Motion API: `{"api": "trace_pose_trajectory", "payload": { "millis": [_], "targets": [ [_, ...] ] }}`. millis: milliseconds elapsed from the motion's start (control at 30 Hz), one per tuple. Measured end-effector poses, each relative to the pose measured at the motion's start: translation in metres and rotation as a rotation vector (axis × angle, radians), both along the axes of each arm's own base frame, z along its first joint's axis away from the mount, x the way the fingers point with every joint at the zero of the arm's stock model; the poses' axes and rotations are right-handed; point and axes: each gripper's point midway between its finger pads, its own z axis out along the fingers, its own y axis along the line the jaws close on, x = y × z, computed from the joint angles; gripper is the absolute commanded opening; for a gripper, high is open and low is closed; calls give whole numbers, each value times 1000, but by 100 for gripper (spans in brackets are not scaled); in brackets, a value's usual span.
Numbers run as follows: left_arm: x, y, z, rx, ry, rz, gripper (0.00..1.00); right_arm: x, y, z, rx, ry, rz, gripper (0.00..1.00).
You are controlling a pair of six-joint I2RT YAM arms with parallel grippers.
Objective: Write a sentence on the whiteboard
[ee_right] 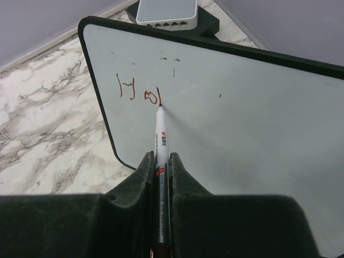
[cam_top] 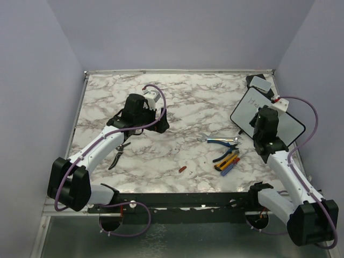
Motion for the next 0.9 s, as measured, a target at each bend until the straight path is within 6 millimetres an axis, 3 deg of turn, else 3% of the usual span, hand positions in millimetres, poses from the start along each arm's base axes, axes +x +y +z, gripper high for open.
{"api": "trace_pose_trajectory", "payload": {
  "millis": [433, 900],
  "targets": [
    [0, 0, 0, 0, 0, 0, 99, -1, 7, -23, 31, 79, 25, 0],
    [0, 0, 0, 0, -1, 0, 99, -8, 10, 6, 44, -9, 50, 0]
  ]
}}
